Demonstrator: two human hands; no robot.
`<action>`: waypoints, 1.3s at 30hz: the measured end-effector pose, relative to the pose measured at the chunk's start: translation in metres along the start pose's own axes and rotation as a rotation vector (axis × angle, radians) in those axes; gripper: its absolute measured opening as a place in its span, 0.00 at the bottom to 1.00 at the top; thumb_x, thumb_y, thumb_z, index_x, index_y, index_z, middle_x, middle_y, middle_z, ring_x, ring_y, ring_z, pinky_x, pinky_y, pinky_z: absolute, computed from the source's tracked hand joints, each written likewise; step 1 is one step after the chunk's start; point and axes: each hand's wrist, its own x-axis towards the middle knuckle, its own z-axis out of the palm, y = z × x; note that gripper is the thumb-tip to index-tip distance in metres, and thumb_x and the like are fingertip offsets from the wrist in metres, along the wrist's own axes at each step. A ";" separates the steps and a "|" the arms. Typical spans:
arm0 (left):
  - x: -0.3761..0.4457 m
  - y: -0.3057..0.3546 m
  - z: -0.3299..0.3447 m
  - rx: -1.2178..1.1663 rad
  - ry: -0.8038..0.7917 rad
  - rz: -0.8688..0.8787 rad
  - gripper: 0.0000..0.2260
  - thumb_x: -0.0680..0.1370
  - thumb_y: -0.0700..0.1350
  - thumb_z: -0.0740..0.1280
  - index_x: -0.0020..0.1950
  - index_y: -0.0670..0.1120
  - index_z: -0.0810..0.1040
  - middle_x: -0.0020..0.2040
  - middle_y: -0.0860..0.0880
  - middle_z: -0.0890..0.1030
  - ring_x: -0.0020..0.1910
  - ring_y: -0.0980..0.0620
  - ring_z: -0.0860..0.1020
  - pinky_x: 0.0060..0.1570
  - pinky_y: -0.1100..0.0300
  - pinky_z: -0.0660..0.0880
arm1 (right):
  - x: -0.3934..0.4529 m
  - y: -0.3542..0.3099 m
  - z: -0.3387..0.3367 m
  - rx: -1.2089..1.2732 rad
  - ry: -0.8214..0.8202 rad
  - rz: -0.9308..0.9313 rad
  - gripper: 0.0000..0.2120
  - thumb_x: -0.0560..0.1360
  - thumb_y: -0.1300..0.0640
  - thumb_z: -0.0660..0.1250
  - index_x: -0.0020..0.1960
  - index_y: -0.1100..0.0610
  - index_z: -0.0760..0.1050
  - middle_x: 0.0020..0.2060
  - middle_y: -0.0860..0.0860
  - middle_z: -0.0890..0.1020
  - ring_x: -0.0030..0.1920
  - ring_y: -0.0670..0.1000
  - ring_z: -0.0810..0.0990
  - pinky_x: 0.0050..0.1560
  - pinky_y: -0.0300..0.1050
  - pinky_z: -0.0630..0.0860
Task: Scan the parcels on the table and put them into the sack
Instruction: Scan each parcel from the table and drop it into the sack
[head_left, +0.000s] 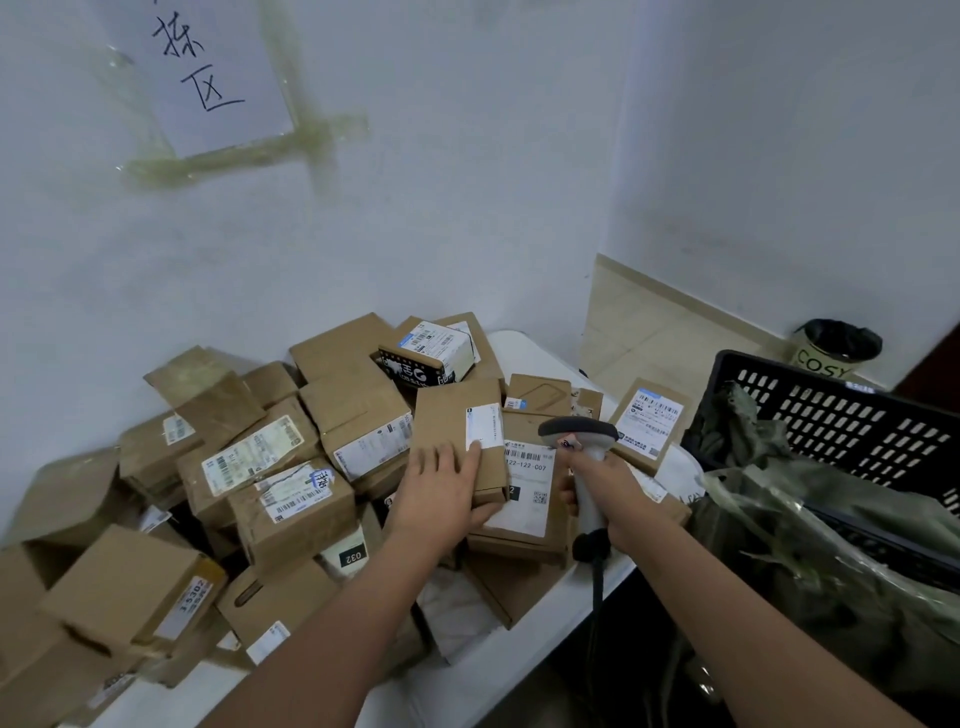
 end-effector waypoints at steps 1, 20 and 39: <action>0.001 0.000 0.000 0.008 -0.006 0.010 0.37 0.77 0.71 0.51 0.79 0.53 0.45 0.73 0.37 0.63 0.71 0.37 0.66 0.72 0.40 0.60 | 0.000 0.001 -0.001 0.002 0.020 -0.003 0.16 0.77 0.53 0.71 0.57 0.64 0.75 0.34 0.56 0.80 0.29 0.50 0.77 0.27 0.41 0.76; -0.007 -0.002 -0.022 -0.396 0.208 -0.025 0.22 0.77 0.40 0.64 0.68 0.53 0.63 0.73 0.47 0.64 0.64 0.43 0.73 0.56 0.49 0.74 | -0.006 0.015 -0.008 0.001 0.050 0.071 0.17 0.76 0.49 0.71 0.57 0.60 0.75 0.44 0.55 0.81 0.38 0.51 0.79 0.35 0.43 0.76; -0.019 -0.089 -0.061 -1.832 0.423 -0.409 0.20 0.76 0.43 0.72 0.65 0.55 0.70 0.56 0.45 0.84 0.52 0.46 0.83 0.51 0.49 0.78 | -0.038 -0.044 -0.010 -0.071 -0.047 -0.146 0.14 0.77 0.52 0.70 0.51 0.63 0.75 0.32 0.55 0.80 0.26 0.48 0.76 0.26 0.38 0.75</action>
